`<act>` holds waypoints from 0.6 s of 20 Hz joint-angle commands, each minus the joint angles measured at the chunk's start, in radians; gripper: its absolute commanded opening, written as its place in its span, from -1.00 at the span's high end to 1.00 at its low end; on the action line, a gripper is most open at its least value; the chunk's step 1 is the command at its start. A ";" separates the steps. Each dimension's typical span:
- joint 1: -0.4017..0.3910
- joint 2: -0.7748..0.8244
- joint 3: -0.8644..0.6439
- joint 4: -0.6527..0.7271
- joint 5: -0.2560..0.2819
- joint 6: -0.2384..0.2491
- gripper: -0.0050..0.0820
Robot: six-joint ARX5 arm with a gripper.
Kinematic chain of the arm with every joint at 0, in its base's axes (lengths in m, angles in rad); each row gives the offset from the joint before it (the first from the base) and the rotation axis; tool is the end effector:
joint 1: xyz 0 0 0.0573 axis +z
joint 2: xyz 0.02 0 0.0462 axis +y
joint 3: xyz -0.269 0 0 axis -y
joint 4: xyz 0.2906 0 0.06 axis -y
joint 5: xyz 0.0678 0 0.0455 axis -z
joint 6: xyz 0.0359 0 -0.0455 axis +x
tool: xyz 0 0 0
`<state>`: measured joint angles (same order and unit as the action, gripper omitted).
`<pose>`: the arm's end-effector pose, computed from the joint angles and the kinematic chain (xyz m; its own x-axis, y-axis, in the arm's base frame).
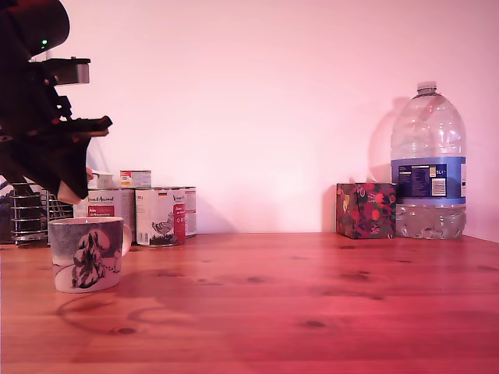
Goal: Pick up the coffee capsules from the table one by one and drop them inside the nearest coffee cup
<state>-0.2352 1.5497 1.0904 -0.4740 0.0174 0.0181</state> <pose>0.3530 -0.0852 0.2141 0.5747 -0.1556 -0.8035 0.2572 0.9664 -0.0032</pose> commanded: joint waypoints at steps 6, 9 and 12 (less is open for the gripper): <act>0.000 0.035 -0.003 -0.014 0.028 -0.014 0.63; 0.000 0.035 -0.003 0.000 0.032 -0.018 0.62; 0.000 0.035 -0.003 0.002 0.043 -0.018 0.52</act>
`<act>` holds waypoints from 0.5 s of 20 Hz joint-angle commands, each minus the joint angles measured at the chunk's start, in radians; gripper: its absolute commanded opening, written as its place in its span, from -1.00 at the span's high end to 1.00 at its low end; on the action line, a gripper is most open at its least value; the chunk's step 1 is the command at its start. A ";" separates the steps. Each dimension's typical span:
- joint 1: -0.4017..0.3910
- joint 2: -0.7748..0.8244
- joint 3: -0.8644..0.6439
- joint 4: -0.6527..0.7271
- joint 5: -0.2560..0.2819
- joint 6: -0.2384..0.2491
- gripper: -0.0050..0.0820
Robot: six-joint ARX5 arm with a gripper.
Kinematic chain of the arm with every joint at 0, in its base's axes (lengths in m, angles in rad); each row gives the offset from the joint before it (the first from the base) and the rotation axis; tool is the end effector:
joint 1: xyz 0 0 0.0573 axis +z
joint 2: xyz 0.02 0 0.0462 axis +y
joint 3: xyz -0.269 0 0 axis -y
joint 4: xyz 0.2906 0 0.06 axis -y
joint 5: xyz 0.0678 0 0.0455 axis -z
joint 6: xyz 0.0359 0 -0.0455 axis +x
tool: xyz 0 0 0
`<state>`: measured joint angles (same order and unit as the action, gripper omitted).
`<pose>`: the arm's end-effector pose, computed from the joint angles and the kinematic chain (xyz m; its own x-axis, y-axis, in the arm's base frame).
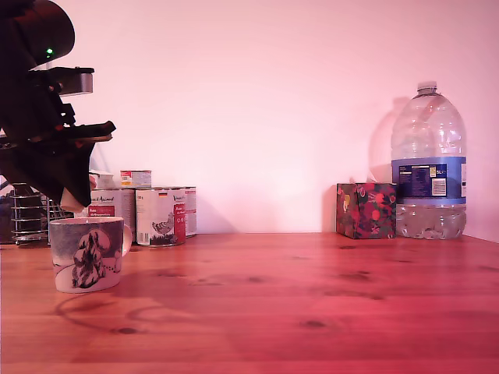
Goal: Pick up the coffee capsules from the table one by one and drop them inside the nearest coffee cup
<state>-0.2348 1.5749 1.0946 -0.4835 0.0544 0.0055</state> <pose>0.3552 -0.0870 0.2063 0.5413 -0.1854 -0.8201 0.2669 0.9628 -0.0415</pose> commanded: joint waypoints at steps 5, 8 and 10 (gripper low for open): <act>0.000 0.010 -0.008 0.045 0.005 -0.005 -0.36; -0.001 0.010 -0.008 0.050 0.024 -0.005 -0.51; -0.001 0.010 -0.008 0.053 0.032 -0.005 -0.51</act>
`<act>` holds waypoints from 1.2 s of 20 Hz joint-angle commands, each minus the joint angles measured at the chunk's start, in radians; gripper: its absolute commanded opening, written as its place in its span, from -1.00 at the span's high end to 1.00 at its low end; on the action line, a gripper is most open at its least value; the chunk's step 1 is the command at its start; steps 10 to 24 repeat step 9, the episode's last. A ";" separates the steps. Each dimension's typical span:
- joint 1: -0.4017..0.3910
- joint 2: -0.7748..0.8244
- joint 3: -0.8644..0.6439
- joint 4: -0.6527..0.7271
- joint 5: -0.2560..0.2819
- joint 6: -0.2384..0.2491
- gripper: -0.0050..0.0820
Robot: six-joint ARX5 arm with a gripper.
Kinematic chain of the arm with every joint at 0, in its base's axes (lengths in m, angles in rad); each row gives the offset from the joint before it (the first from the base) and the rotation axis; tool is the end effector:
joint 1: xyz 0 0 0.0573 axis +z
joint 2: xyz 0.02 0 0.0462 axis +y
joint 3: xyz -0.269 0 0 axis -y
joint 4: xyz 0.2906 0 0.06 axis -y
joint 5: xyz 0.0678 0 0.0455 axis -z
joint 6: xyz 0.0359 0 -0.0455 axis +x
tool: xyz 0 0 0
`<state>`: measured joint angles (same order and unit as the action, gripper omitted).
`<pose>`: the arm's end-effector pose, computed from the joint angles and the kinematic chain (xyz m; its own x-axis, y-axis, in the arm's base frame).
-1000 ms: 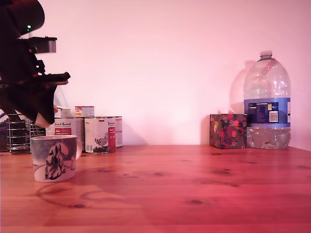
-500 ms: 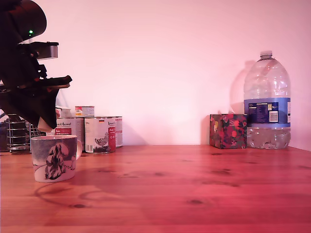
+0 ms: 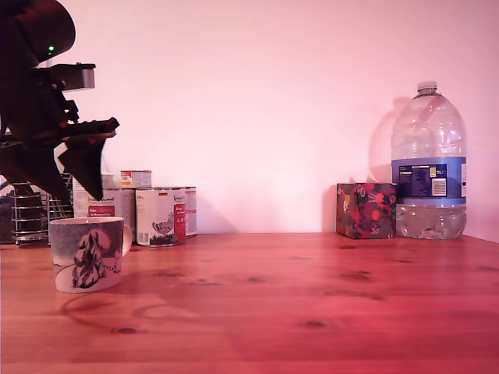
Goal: Pick up the coffee capsules from the table one by one and drop them inside the nearest coffee cup
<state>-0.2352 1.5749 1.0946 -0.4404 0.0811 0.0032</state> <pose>0.3584 -0.0889 0.2090 0.5678 -0.2194 -0.7934 0.2824 0.9572 -0.0625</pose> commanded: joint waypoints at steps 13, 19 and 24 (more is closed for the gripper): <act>-0.002 0.007 -0.006 0.028 0.035 -0.002 0.91; -0.002 0.007 -0.006 0.028 0.035 -0.002 0.91; -0.002 0.007 -0.006 0.028 0.035 -0.002 0.91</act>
